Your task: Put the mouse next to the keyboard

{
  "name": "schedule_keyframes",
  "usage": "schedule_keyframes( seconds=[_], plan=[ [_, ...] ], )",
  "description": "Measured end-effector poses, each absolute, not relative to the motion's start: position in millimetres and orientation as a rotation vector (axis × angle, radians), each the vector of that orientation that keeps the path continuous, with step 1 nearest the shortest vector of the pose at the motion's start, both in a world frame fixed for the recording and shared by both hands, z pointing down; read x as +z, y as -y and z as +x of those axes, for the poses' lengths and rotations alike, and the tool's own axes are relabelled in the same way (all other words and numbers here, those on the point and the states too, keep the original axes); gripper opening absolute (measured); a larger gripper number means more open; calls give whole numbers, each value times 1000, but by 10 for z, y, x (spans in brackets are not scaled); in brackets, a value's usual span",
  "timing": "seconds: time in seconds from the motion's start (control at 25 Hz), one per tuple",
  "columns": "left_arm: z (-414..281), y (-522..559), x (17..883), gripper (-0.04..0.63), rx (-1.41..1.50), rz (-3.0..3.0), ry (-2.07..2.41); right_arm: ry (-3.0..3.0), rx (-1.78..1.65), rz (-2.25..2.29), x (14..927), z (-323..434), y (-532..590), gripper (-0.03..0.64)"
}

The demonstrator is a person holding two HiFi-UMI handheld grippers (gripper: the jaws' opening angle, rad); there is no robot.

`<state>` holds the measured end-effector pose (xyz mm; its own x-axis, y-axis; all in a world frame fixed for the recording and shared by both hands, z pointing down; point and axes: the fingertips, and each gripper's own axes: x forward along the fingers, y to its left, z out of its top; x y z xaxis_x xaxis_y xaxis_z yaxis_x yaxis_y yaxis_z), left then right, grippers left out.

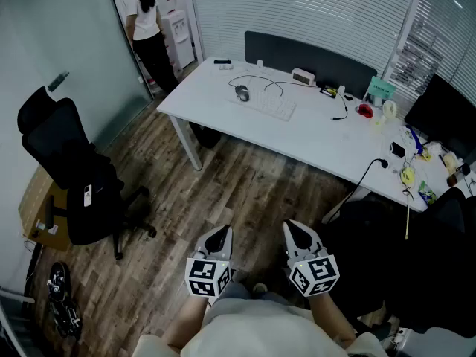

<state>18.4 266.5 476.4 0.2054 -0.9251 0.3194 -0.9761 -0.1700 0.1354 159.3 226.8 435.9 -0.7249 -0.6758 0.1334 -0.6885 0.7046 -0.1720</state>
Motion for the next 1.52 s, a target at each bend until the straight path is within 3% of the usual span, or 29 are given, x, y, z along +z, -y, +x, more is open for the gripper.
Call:
schedule_keyframes(
  seconds=[0.92, 1.16, 1.36, 1.52],
  plan=[
    [569, -3040, 4588, 21, 88, 2225, 1771, 2832, 225, 1030, 4344, 1807, -2674, 5],
    [588, -2997, 4594, 168, 54, 2243, 1740, 2856, 276, 1007, 4387, 1809, -2577, 249],
    [512, -2858, 4604, 257, 38, 2233, 1750, 2887, 287, 1000, 4409, 1744, -2423, 326],
    [383, -2656, 4645, 302, 29, 2212, 1744, 2876, 303, 1007, 4438, 1638, -2218, 331]
  ],
)
